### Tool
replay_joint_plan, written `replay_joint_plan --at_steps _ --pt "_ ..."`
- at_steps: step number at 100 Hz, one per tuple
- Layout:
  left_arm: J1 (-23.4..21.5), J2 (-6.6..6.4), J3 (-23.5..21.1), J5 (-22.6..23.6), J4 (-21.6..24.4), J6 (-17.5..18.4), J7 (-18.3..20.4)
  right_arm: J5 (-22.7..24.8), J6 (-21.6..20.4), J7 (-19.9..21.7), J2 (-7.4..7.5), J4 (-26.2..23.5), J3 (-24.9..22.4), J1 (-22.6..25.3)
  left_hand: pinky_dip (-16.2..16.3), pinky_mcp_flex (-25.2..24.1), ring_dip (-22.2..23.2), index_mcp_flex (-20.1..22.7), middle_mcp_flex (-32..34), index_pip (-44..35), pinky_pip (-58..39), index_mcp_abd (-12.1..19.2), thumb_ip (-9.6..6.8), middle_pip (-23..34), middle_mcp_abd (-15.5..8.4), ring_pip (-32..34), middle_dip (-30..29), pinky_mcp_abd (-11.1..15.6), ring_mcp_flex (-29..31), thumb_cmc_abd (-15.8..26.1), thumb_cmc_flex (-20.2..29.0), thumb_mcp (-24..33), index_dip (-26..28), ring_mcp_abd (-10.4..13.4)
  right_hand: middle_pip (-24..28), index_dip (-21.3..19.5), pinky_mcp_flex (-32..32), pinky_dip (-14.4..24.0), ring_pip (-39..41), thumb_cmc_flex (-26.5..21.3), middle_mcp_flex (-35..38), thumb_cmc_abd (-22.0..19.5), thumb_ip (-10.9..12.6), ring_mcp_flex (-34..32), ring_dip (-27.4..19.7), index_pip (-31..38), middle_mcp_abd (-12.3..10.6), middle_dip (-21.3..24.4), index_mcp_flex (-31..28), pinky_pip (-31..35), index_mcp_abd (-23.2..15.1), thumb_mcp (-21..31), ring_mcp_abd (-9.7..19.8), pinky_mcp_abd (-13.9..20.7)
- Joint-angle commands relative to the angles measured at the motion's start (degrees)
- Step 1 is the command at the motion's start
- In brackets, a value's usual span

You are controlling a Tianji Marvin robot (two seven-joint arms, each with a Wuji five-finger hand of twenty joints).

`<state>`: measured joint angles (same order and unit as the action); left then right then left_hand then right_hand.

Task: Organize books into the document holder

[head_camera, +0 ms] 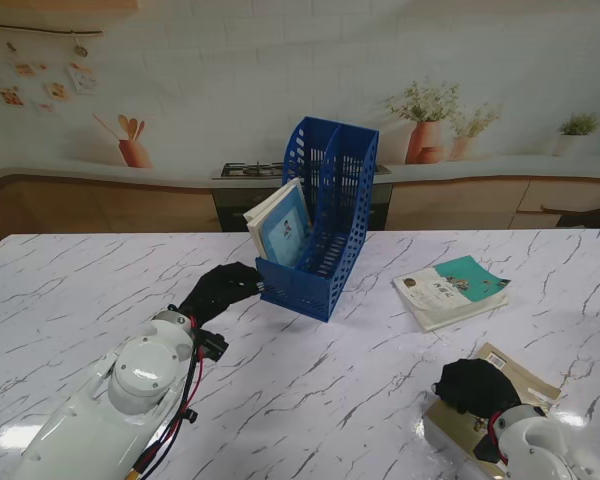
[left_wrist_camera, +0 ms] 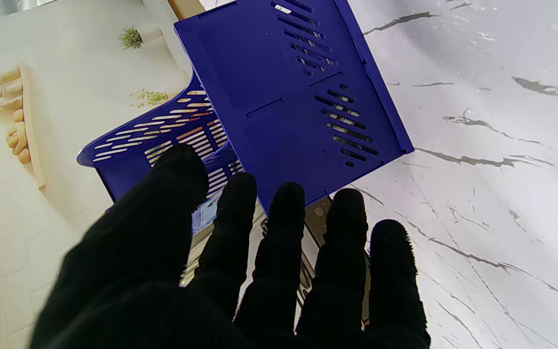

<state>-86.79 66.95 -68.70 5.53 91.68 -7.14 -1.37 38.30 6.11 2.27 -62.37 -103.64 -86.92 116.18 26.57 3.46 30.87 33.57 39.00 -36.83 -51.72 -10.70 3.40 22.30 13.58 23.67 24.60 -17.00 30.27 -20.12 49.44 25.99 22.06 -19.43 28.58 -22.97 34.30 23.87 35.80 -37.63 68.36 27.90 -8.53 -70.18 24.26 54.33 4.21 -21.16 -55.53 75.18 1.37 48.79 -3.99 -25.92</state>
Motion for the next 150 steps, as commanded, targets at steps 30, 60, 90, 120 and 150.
replay_joint_plan --at_steps 30,60,90,120,150 --pt "0.98 0.33 1.08 -0.41 -1.37 2.52 0.98 5.79 4.10 -7.17 -1.79 -1.57 -4.57 3.11 1.39 -0.18 0.78 0.48 1.44 -2.16 -2.86 0.20 1.09 1.48 -0.21 1.72 1.03 1.49 1.24 -2.07 1.45 0.98 0.50 0.69 5.95 -5.03 -2.80 6.50 -0.90 -1.15 -2.11 5.53 -4.56 2.84 2.84 2.50 -2.05 -5.51 3.10 4.03 -5.97 1.74 0.96 1.16" --pt "1.46 0.18 1.22 -0.40 -1.86 3.18 1.65 8.62 4.63 -2.20 -0.54 2.12 -3.69 3.17 1.38 -0.23 0.90 0.44 1.55 -2.53 -2.85 0.21 1.10 1.57 -0.21 1.81 1.09 1.47 1.36 -2.34 1.52 1.15 0.20 0.68 6.87 -3.10 1.65 9.27 4.06 0.12 4.43 12.05 -6.35 -1.00 3.86 5.41 -2.54 -5.87 -3.12 5.36 -6.43 8.10 0.66 2.78" --pt "1.51 0.19 1.24 -0.53 -1.96 3.44 1.63 7.42 -1.58 3.12 0.82 6.56 -0.29 -0.30 1.11 -0.53 0.86 0.29 1.15 -2.27 -2.33 0.05 1.05 1.39 -0.16 1.59 0.99 2.36 0.98 -2.21 1.25 1.58 -0.20 0.88 2.50 3.64 7.86 7.71 0.77 -0.22 8.98 19.56 -7.64 -3.95 3.59 7.50 -2.07 -4.97 -6.58 2.44 -4.84 14.28 0.48 3.48" --pt "0.65 0.33 0.75 -0.45 -1.10 2.78 0.84 3.73 -5.35 3.37 1.00 9.52 4.59 -6.55 0.89 -0.78 0.83 0.26 1.04 -2.14 -1.95 -0.03 1.06 1.40 -0.13 1.48 0.96 2.65 0.77 -2.04 1.14 1.73 -0.32 0.86 0.94 5.11 9.24 7.00 -0.82 -1.62 8.54 18.04 -6.88 -3.78 3.96 7.23 -1.91 -5.29 -5.88 1.02 -4.35 11.65 0.55 4.15" --pt "-0.09 0.25 0.47 -0.09 -0.35 1.90 0.83 5.19 -1.85 -2.98 -0.32 3.94 2.19 -3.85 0.66 -2.23 0.78 0.32 1.09 -2.12 -1.35 0.55 1.06 1.30 -0.53 1.24 0.90 1.23 0.51 -1.79 0.91 1.20 -0.29 0.68 2.56 0.49 5.33 8.36 -1.11 3.94 3.22 3.06 -6.01 -1.52 3.75 2.36 -3.28 -4.96 -2.20 5.92 -8.33 1.20 0.14 -1.17"
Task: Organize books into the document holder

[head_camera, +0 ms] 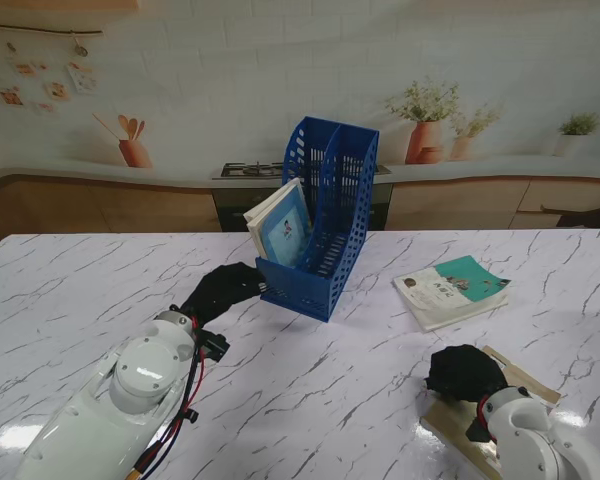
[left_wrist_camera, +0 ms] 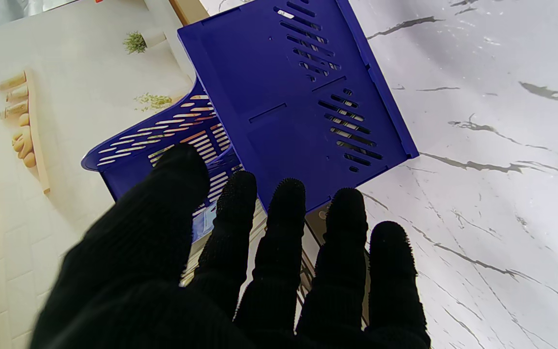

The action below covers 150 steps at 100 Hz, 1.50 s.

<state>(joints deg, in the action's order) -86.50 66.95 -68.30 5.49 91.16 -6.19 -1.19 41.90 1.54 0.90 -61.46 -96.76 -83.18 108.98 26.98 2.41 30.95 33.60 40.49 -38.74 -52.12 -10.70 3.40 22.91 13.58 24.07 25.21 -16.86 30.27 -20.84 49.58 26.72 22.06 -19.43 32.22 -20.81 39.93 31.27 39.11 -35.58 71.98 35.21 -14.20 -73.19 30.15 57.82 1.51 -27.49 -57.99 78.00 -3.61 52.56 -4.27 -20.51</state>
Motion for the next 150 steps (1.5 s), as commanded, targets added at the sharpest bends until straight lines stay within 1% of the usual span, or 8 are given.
replay_joint_plan --at_steps 1,19,46,67,78,107,127,150 --pt "-0.36 0.23 0.07 -0.02 0.16 0.95 0.69 1.99 3.20 -1.74 -1.27 -3.43 -1.87 3.67 0.17 -1.39 0.71 0.28 -0.42 -0.20 -0.77 0.65 1.05 0.64 -0.55 0.80 0.27 0.84 0.51 -1.03 0.75 0.38 -0.28 0.66 -1.02 -2.27 -0.28 0.89 -4.30 1.93 -0.45 -5.18 0.16 1.48 -2.25 -1.96 -0.50 1.54 -0.02 3.31 -3.25 -3.79 0.41 -6.67" --pt "0.78 0.21 0.68 -0.29 -1.10 1.86 1.24 5.88 12.78 2.88 -1.13 -11.61 -6.55 9.44 -0.24 -2.54 0.90 0.12 -0.30 -0.05 0.08 1.14 0.87 0.33 -1.14 0.69 0.18 -1.32 0.85 -0.69 0.67 -0.24 -0.16 0.46 -2.87 -7.72 0.02 -2.72 -4.66 3.46 -2.34 -15.79 4.66 2.87 -4.30 -12.47 1.08 2.93 -0.24 5.07 -1.57 -16.57 -1.62 -9.52" --pt "3.66 0.08 1.79 -1.47 -4.16 4.46 3.07 7.89 18.53 -1.11 -1.86 -12.27 -6.18 13.72 0.15 -1.96 1.43 0.15 -0.13 -0.02 -0.92 1.24 0.76 0.22 -1.09 0.95 0.29 -3.00 1.48 -0.62 0.87 -0.57 0.02 0.45 -0.71 -9.19 4.24 -3.93 -1.02 4.12 1.23 -14.53 4.99 -0.12 -3.64 -10.50 0.54 1.77 -3.59 6.98 -2.95 -13.05 -0.92 -11.63" --pt "6.00 0.26 2.86 -2.83 -6.81 6.69 3.73 9.90 22.83 0.50 -1.77 -13.84 -6.81 17.98 0.55 -1.34 1.71 0.13 0.03 0.06 -1.70 1.65 0.66 0.08 -1.63 1.03 0.31 -5.85 1.93 -0.52 0.79 -0.90 0.07 0.17 -2.80 -9.55 3.64 -5.75 -3.73 5.55 0.19 -16.94 5.74 0.96 -5.31 -13.14 0.56 2.56 -3.13 5.04 -2.21 -15.45 -1.97 -13.86" --pt "6.90 0.33 3.40 -3.62 -7.95 7.54 4.23 10.61 23.75 0.72 -1.76 -14.37 -7.19 19.66 0.51 -1.32 1.78 0.01 0.15 0.23 -1.52 1.79 0.60 -0.16 -1.93 1.01 0.22 -7.26 2.36 -0.32 0.62 -1.04 0.04 -0.12 -6.67 -14.15 -5.15 -9.24 -10.90 5.94 -2.21 -22.34 8.25 5.10 -8.46 -20.25 0.18 4.96 -1.96 -4.08 -1.23 -22.59 -3.55 -19.18" --pt "7.05 0.49 3.46 -4.19 -8.13 7.49 4.03 1.13 25.19 3.71 -1.60 -11.91 -5.46 17.90 0.21 -1.33 1.72 0.16 0.23 0.31 -0.76 1.75 0.57 -0.41 -1.90 0.67 0.15 -8.72 2.60 -0.27 0.80 -1.27 0.03 0.43 -9.28 -14.96 -18.18 -9.64 -18.41 1.90 -11.41 -28.10 8.86 14.29 -9.61 -28.02 2.73 6.11 6.45 -14.82 3.33 -33.82 -3.61 -19.49" --pt "6.41 0.48 3.03 -3.86 -7.15 6.37 3.65 -3.24 22.01 4.59 -1.41 -7.34 -4.05 14.76 0.00 -1.33 1.78 0.39 0.44 0.13 -0.31 1.79 0.58 -0.29 -1.77 0.65 0.20 -8.86 2.83 -0.40 1.05 -1.45 0.13 0.64 -7.04 -15.48 -18.08 -9.93 -16.55 1.05 -9.63 -25.69 9.37 12.55 -8.63 -26.47 2.44 6.02 4.52 -14.83 2.81 -28.87 -2.74 -19.49" --pt "5.41 0.43 2.37 -3.23 -5.96 5.46 3.13 -5.48 15.68 6.90 -0.79 -3.26 -2.97 10.27 0.40 -1.05 2.13 0.56 0.54 -0.12 -1.19 1.66 0.63 -0.13 -1.44 1.24 0.24 -6.83 3.08 -0.30 1.38 -1.74 0.11 0.46 -6.72 -5.49 -12.71 -11.17 -14.80 1.73 -6.60 -18.38 3.39 9.75 -8.68 -17.32 2.61 6.44 5.00 -9.52 1.78 -14.25 -2.67 -12.01"
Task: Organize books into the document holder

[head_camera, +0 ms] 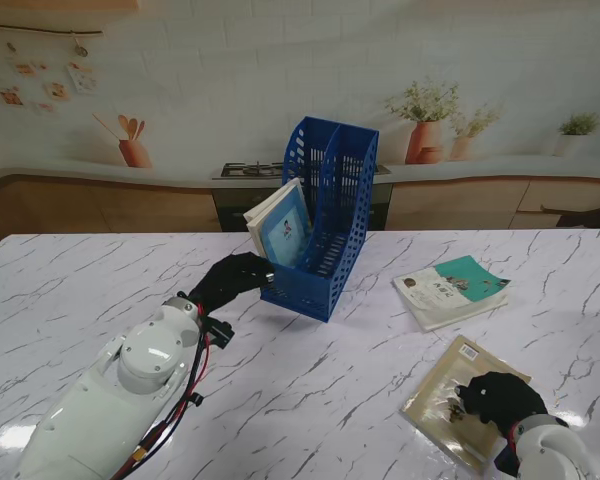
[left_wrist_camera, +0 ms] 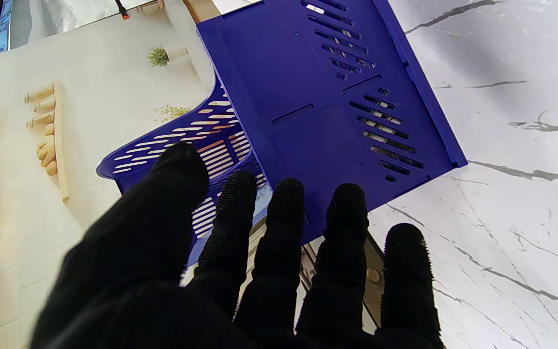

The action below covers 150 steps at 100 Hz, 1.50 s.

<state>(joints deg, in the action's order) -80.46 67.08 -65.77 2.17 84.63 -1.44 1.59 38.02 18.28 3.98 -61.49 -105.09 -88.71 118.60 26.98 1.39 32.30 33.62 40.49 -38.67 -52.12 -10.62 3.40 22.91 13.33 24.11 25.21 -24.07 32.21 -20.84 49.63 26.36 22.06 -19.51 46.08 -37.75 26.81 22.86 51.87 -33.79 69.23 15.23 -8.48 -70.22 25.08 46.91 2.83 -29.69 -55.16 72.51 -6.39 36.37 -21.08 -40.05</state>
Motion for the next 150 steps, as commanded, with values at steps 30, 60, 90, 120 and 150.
replay_joint_plan --at_steps 30,60,90,120,150 --pt "-2.09 0.23 -1.32 0.76 2.11 -0.49 -0.21 -1.94 -10.09 14.76 1.53 6.29 2.76 -3.63 1.08 0.17 1.18 0.64 0.84 -0.43 -2.49 1.48 0.58 0.06 -1.01 2.02 0.28 0.72 1.41 -0.31 1.52 -1.72 0.06 0.42 -21.59 14.16 -2.25 -2.44 -28.37 -0.73 -3.96 4.20 -3.61 7.54 -3.96 -3.57 0.63 8.74 3.83 -3.95 3.67 3.99 15.35 10.83" --pt "-3.73 0.21 -2.42 1.38 3.71 -1.52 -1.00 0.58 -20.96 19.01 2.92 8.27 4.28 -7.87 1.20 0.13 1.25 0.75 0.97 -0.42 -2.65 1.39 0.54 0.14 -0.98 2.21 0.29 0.73 1.42 -0.27 1.54 -1.88 -0.01 0.43 -21.97 15.05 -3.32 -2.40 -29.94 -0.85 -5.33 4.85 -4.11 9.02 -4.64 -2.81 0.23 8.50 4.41 -4.42 3.73 4.74 16.17 12.49" --pt "-5.32 0.19 -3.72 1.78 5.22 -2.44 -1.66 -1.92 -24.81 18.14 2.93 9.69 7.27 -11.67 1.17 -0.02 1.23 0.81 0.90 -0.35 -2.54 1.30 0.52 0.09 -0.84 2.21 0.25 0.83 1.40 -0.22 1.56 -1.99 -0.03 0.53 -22.50 15.56 -5.04 -2.55 -30.55 -1.43 -6.17 4.71 -3.94 10.08 -5.03 -2.94 0.37 8.50 5.20 -5.31 4.03 4.40 16.26 13.66" --pt "-6.05 0.05 -4.37 1.72 5.60 -2.52 -1.35 -4.41 -30.37 16.53 3.01 14.05 13.87 -18.32 1.02 -0.23 1.12 0.70 0.70 -0.16 -2.20 1.29 0.48 -0.01 -0.91 2.00 0.20 0.93 1.08 0.02 1.47 -2.18 -0.06 0.46 -22.64 15.95 -5.05 -2.56 -30.62 -1.13 -5.78 4.83 -4.04 9.77 -5.31 -2.56 0.09 8.60 5.06 -5.53 3.49 4.34 16.65 14.82" --pt "-7.02 -0.17 -4.83 1.39 5.72 -2.63 -0.44 -7.52 -32.71 14.67 2.67 17.71 20.84 -24.27 0.97 -0.21 1.06 0.60 0.45 0.15 -2.16 1.11 0.34 -0.13 -0.70 1.86 0.14 1.25 0.87 0.38 1.37 -2.48 -0.04 0.49 -22.86 16.23 -4.36 -2.48 -30.55 -0.44 -5.57 4.58 -4.00 9.52 -5.46 -2.54 -0.04 8.68 4.90 -5.41 3.36 4.41 16.79 14.72"
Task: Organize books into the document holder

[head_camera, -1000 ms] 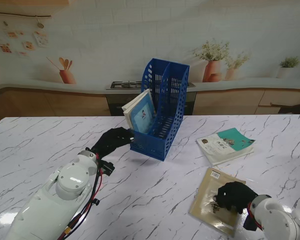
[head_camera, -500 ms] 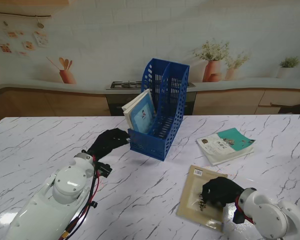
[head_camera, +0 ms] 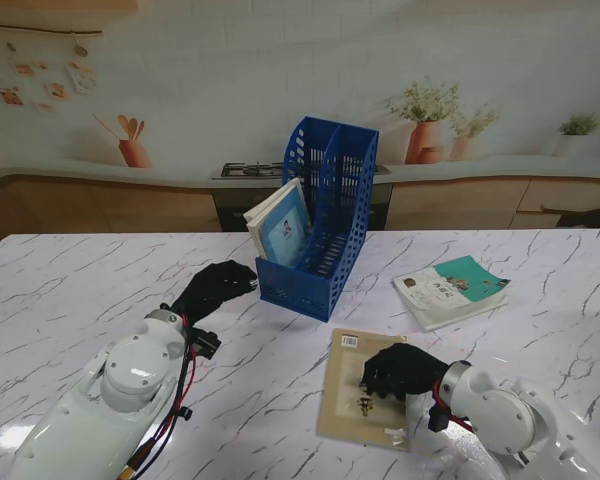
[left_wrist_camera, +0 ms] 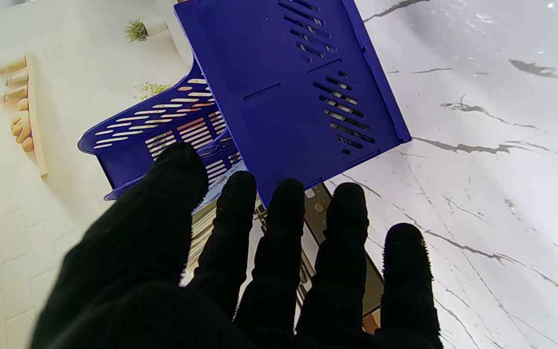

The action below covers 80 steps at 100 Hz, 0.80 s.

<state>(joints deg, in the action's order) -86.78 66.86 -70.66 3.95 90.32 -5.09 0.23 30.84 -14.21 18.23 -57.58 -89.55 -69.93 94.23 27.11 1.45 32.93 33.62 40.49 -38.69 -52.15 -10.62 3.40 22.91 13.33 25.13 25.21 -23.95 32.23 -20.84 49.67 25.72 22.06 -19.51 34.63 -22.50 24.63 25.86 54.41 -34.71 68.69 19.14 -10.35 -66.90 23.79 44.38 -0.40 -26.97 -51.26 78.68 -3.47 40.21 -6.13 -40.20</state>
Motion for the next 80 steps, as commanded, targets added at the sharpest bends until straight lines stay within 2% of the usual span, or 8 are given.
replay_joint_plan --at_steps 1,50,62,64,67,71,73,80 --pt "-0.74 0.04 0.06 -0.41 0.02 1.03 0.94 -0.47 -0.25 0.27 -1.27 2.33 2.29 -0.09 0.84 -0.27 0.43 0.60 0.46 0.17 -2.13 1.12 0.33 -0.13 -0.68 0.83 0.14 1.13 0.86 0.38 1.35 -1.83 -0.04 0.47 -11.43 0.99 -2.20 -5.49 -33.09 0.47 -5.05 0.65 -2.11 6.22 -4.17 -0.06 3.30 5.97 1.01 -11.60 0.55 0.57 1.82 14.87" --pt "-1.47 -0.10 1.00 -2.10 -1.16 0.89 2.45 -4.33 -5.99 -5.70 -2.81 9.79 11.91 -8.91 1.03 0.23 0.41 0.81 0.45 0.34 -2.60 0.78 0.29 0.00 -0.32 0.91 0.20 1.67 0.76 0.45 1.52 -1.94 0.03 0.31 -11.30 0.57 -5.28 -5.91 -33.08 0.57 -5.32 0.73 -2.12 6.50 -4.09 0.27 2.31 5.76 1.34 -13.09 -0.53 0.45 2.80 14.86" --pt "-1.16 -0.17 1.61 -2.39 -1.74 0.59 3.13 -4.99 -7.09 -6.00 -2.87 8.87 11.05 -8.07 1.75 1.78 0.47 0.79 0.30 0.45 -4.22 0.51 0.27 0.00 -0.02 1.12 0.19 2.45 0.77 0.48 1.59 -1.94 -0.02 -0.02 -11.26 0.45 -5.83 -5.94 -33.12 1.61 -5.53 0.13 -2.10 6.65 -4.05 0.09 1.87 5.69 1.49 -13.30 -0.99 -0.33 3.16 14.34" --pt "-1.05 -0.18 1.76 -2.50 -1.89 0.54 3.27 -5.23 -7.18 -5.88 -2.85 8.43 10.61 -7.66 1.83 1.95 0.49 0.79 0.29 0.47 -4.39 0.49 0.27 0.01 -0.05 1.17 0.19 2.48 0.81 0.48 1.58 -1.94 -0.03 -0.07 -11.27 -0.78 -6.50 -5.88 -33.18 1.82 -5.90 -0.53 -1.08 6.98 -3.82 -1.23 1.54 5.55 1.42 -13.42 -1.21 -2.28 3.23 13.77" --pt "-0.86 -0.20 1.99 -2.63 -2.13 0.49 3.53 -5.54 -7.09 -5.84 -2.86 7.60 9.79 -6.83 2.15 2.63 0.55 0.73 0.26 0.59 -5.10 0.35 0.24 0.02 0.07 1.35 0.19 2.65 0.93 0.56 1.56 -1.91 -0.08 -0.19 -11.32 -0.97 -6.78 -5.88 -33.23 2.17 -6.12 -0.48 -1.00 7.18 -3.78 -1.52 1.49 5.54 1.50 -13.48 -1.24 -2.81 3.11 13.45" --pt "-0.56 -0.22 2.31 -2.76 -2.52 0.48 3.82 -5.99 -6.68 -5.73 -2.87 6.18 8.46 -5.56 3.04 3.81 0.68 0.52 0.03 0.91 -6.84 0.18 0.15 0.02 0.21 1.81 0.17 3.09 1.01 0.76 1.32 -1.78 -0.18 -0.40 -11.43 -1.04 -6.83 -5.82 -33.26 2.77 -6.51 -0.58 -0.97 7.37 -3.74 -1.81 1.40 5.54 1.74 -13.39 -1.23 -3.26 2.98 13.17" --pt "-0.40 -0.21 2.48 -2.85 -2.70 0.45 3.91 -6.47 -6.41 -5.47 -2.85 5.37 7.72 -4.89 3.16 4.03 0.66 0.27 -0.20 1.11 -7.05 0.06 0.11 -0.06 0.26 1.79 0.13 3.20 0.84 0.92 1.22 -1.74 -0.26 -0.43 -11.40 -2.27 -7.18 -5.59 -33.14 3.39 -7.02 -1.12 0.05 7.74 -3.36 -3.33 1.22 5.30 1.91 -13.08 -1.20 -4.65 2.87 12.96" --pt "0.24 -0.19 3.02 -3.01 -3.39 0.42 4.18 -8.56 -3.90 -4.92 -3.03 2.31 5.04 -2.25 3.43 4.89 0.61 -0.69 -1.06 2.03 -7.57 -0.54 -0.19 -0.34 0.68 2.02 0.00 3.96 0.85 1.85 0.32 -1.58 -0.50 -0.35 -11.40 -4.61 -7.14 -5.03 -32.60 3.53 -7.59 -0.94 1.01 8.02 -2.35 -5.87 1.56 4.97 1.88 -12.34 -0.86 -6.68 2.02 12.50"
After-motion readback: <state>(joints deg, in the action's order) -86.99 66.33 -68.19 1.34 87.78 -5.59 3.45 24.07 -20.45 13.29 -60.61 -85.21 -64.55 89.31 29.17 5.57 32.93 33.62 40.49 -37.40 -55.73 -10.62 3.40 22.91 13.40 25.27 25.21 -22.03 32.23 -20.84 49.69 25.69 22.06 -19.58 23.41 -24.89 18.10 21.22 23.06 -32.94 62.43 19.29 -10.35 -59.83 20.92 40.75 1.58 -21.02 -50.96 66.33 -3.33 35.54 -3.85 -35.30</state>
